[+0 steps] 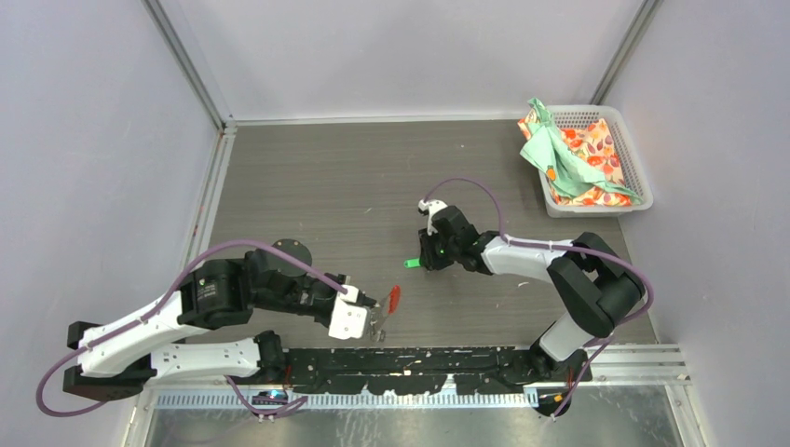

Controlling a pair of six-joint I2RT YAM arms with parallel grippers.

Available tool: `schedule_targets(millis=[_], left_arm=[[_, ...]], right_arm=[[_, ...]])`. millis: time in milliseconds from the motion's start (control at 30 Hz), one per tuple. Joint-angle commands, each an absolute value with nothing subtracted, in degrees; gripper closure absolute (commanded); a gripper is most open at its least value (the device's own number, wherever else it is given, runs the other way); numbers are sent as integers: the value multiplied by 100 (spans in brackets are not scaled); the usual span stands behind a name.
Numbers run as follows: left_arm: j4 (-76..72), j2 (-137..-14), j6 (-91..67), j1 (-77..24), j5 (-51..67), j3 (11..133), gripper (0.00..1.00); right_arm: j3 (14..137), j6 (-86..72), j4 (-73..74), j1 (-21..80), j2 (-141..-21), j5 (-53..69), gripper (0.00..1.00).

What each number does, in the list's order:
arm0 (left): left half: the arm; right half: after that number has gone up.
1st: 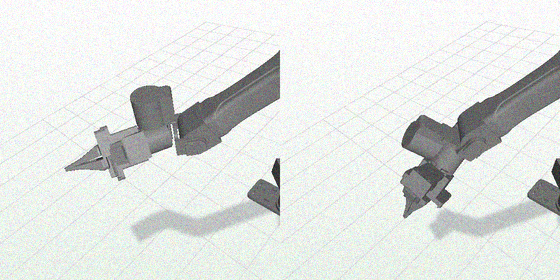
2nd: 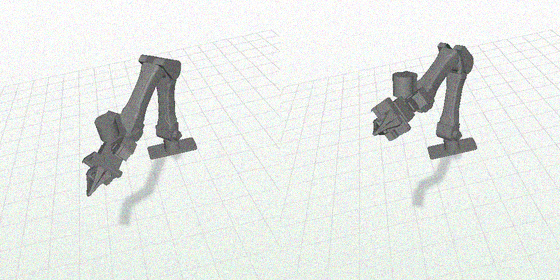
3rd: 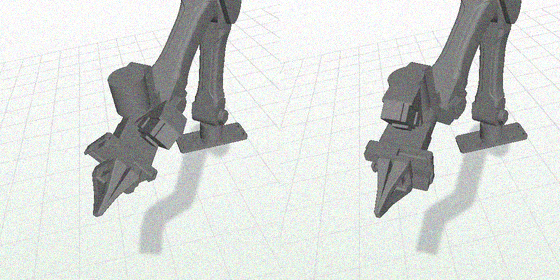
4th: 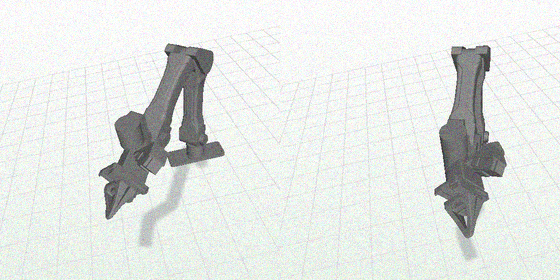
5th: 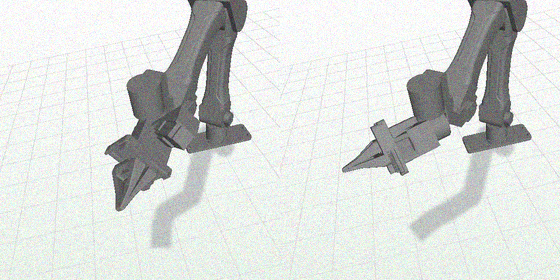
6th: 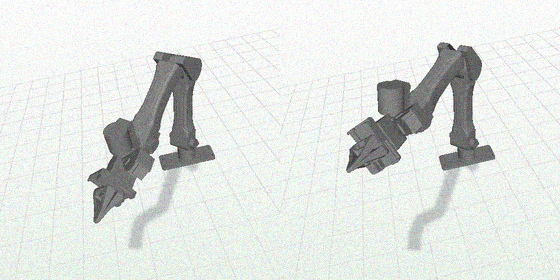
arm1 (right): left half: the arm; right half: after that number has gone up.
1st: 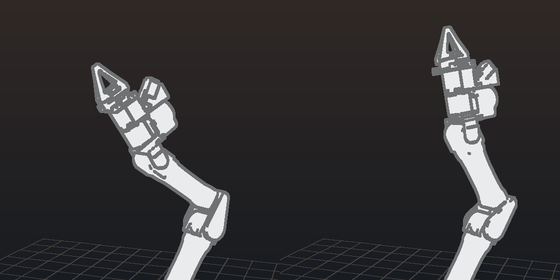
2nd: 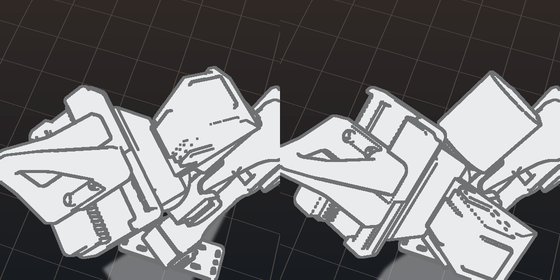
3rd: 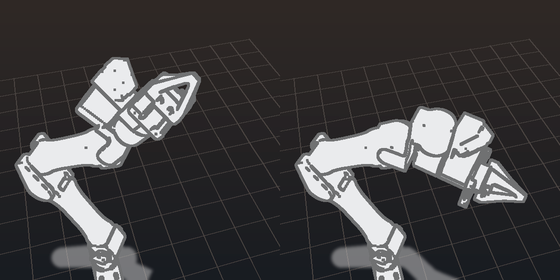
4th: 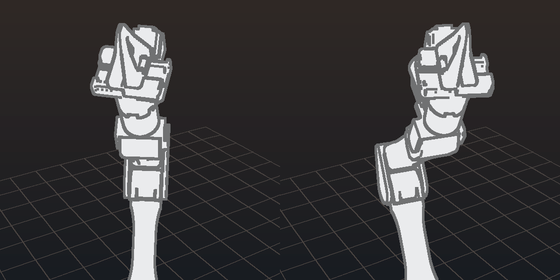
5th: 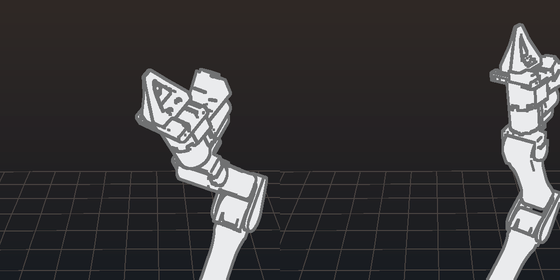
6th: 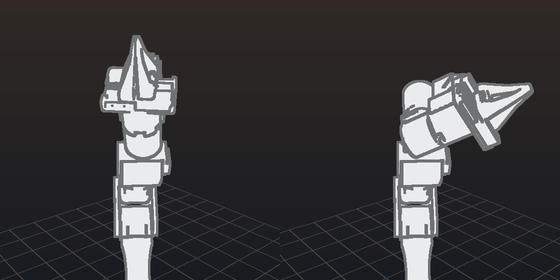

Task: Put the keys on the keyring

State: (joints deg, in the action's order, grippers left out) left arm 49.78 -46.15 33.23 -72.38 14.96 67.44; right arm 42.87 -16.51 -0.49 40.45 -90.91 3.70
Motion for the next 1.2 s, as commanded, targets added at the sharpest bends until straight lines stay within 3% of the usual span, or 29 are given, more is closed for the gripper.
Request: schedule_targets(millis=[0,100,333,400,467,600,733,933,1167], left_arm=[[4722,-4544,3285,-7233,1512,6915,100],[4720,-4531,3275,-7233,1528,6908,100],[4695,-4518,3256,-7235,1529,6909,100],[4685,-4518,3253,-7233,1534,6904,100],[4682,-4518,3256,-7235,1531,6899,100],[4676,-4531,3228,-7233,1585,6870,100],[4627,-4526,3103,-7233,1615,6777,100],[4507,-4546,3134,-7227,2121,6731,100],[4744,-4845,4085,-7210,3209,6873,100]], right_arm=[[4212,-1657,-305,4071,-9044,406,76],[4160,-1697,-299,4077,-9032,456,79],[3980,-1691,-341,4076,-8814,409,73],[4005,-1673,-347,4069,-8839,470,79],[4042,-1640,-362,4071,-8870,533,97],[4199,-1311,-74,4071,-8668,482,99],[4401,-134,769,4137,-7485,394,99],[5163,1740,2847,4317,-5665,1309,99],[6881,2675,4875,4754,-5388,2344,99]])
